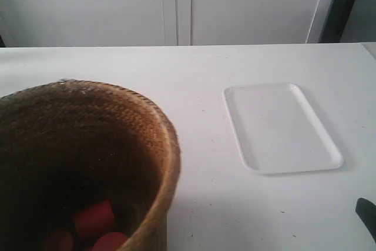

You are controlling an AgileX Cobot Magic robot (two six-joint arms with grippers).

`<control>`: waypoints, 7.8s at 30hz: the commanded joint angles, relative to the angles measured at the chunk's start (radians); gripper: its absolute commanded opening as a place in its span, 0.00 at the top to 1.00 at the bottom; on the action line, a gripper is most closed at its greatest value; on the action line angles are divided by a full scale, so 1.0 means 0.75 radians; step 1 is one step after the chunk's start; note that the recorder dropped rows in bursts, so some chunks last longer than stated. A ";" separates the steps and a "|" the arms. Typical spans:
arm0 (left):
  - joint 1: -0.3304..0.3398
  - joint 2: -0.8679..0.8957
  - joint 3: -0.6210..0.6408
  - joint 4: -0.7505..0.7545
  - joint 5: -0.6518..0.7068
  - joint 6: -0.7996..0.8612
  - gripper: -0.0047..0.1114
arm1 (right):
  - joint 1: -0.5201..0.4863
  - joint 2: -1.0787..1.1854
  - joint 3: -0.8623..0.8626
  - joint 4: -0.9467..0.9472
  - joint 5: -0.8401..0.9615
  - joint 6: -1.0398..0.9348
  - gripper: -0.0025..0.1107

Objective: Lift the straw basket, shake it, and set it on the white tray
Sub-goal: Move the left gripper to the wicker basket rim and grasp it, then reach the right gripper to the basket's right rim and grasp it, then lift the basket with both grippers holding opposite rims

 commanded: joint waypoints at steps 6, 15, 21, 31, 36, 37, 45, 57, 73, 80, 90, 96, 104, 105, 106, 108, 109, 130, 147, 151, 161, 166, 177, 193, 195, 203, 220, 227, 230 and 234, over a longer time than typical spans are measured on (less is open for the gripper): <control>-0.001 -0.006 -0.214 0.468 0.673 -0.785 0.16 | -0.012 -0.009 0.003 -0.004 -0.009 -0.010 0.67; -0.071 0.006 -0.518 0.033 1.198 -0.740 0.16 | -0.012 -0.009 0.003 -0.004 -0.009 -0.010 0.67; -0.265 0.057 -0.677 -0.076 1.635 -0.361 0.16 | 0.022 -0.009 0.003 0.003 -0.010 -0.010 0.67; -0.278 0.059 -0.714 0.214 1.891 -0.077 0.16 | 0.030 -0.009 0.003 0.000 -0.010 -0.010 0.67; -0.278 0.060 -0.714 0.217 1.824 -0.244 0.16 | 0.030 -0.009 0.003 0.000 -0.010 -0.010 0.67; -0.278 0.069 -0.714 0.227 1.799 -0.250 0.16 | 0.030 -0.009 0.003 0.000 -0.010 -0.010 0.67; -0.278 0.160 -0.597 0.222 1.610 -0.250 0.37 | 0.029 -0.009 0.003 -0.044 -0.021 -0.038 0.67; -0.278 0.160 -0.597 0.222 1.538 -0.220 0.88 | 0.029 -0.009 0.003 0.050 -0.485 0.035 0.67; -0.278 0.160 -0.597 0.108 1.512 -0.137 0.96 | 0.077 -0.009 0.003 0.132 -0.326 0.870 0.78; -0.278 0.160 -0.597 -0.011 1.513 0.013 0.96 | 0.274 -0.009 -0.066 0.687 -0.229 0.380 0.85; -0.278 0.160 -0.597 -0.008 1.510 0.022 0.96 | 0.302 0.075 -0.303 0.824 -0.139 0.214 0.87; -0.278 0.160 -0.597 -0.008 1.503 0.031 0.96 | 0.302 0.181 -0.350 0.798 -0.287 0.144 0.87; -0.278 0.160 -0.597 -0.019 1.483 0.037 0.96 | 0.312 0.301 -0.409 0.996 -0.132 0.089 0.90; -0.278 0.160 -0.597 -0.026 1.483 0.037 0.96 | 0.312 0.345 -0.437 1.015 -0.076 0.058 0.89; -0.278 0.160 -0.597 -0.026 1.483 0.037 0.96 | 0.312 0.410 -0.463 1.054 -0.012 0.006 0.89; -0.278 0.160 -0.597 -0.026 1.483 0.037 0.96 | 0.312 0.536 -0.504 1.137 0.068 -0.139 0.86; -0.278 0.160 -0.597 -0.026 1.483 0.037 0.96 | 0.312 0.605 -0.526 1.180 0.096 -0.217 0.82; -0.278 0.160 -0.597 -0.047 1.501 0.067 0.96 | 0.314 1.364 -0.945 1.141 0.759 -0.228 0.36; -0.278 0.188 -0.525 -0.486 1.390 0.462 0.96 | 0.417 1.514 -0.945 1.017 0.605 -0.383 0.98; -0.278 0.265 -0.467 -1.030 1.274 1.031 0.96 | 0.473 1.577 -0.945 1.067 0.435 -0.578 0.98; -0.278 0.386 -0.739 -1.633 1.495 1.826 0.96 | 0.600 1.237 -1.005 1.530 0.048 -1.168 0.98; -0.278 0.404 -0.541 -1.421 1.242 1.629 0.96 | 0.660 1.021 -0.854 1.507 -0.089 -1.158 0.98; -0.278 0.712 -0.501 -1.726 1.257 1.920 0.96 | 0.667 1.096 -0.620 1.342 -0.356 -0.990 0.98; -0.278 0.699 -0.935 -1.433 1.436 1.644 0.96 | 0.667 0.783 -0.957 1.179 -0.169 -0.892 0.98; -0.278 0.692 -0.918 -1.258 1.436 1.483 0.96 | 0.667 0.771 -0.909 1.105 -0.182 -0.784 0.98; -0.278 0.724 -0.641 -1.525 1.322 1.734 0.96 | 0.667 0.917 -0.686 1.031 -0.475 -0.660 0.98; -0.278 0.724 -0.833 -1.391 1.438 1.582 0.96 | 0.667 0.926 -0.920 0.501 -0.218 -0.199 0.98; -0.278 0.733 -0.749 -1.151 1.411 1.380 0.96 | 0.667 0.891 -0.827 0.180 -0.200 0.173 0.98; -0.278 0.748 -0.625 -1.321 1.292 1.541 0.96 | 0.667 0.931 -0.715 0.180 -0.370 0.176 0.98; -0.278 0.744 -0.888 -1.310 1.492 1.499 0.96 | 0.667 0.882 -1.031 0.112 -0.091 0.172 0.98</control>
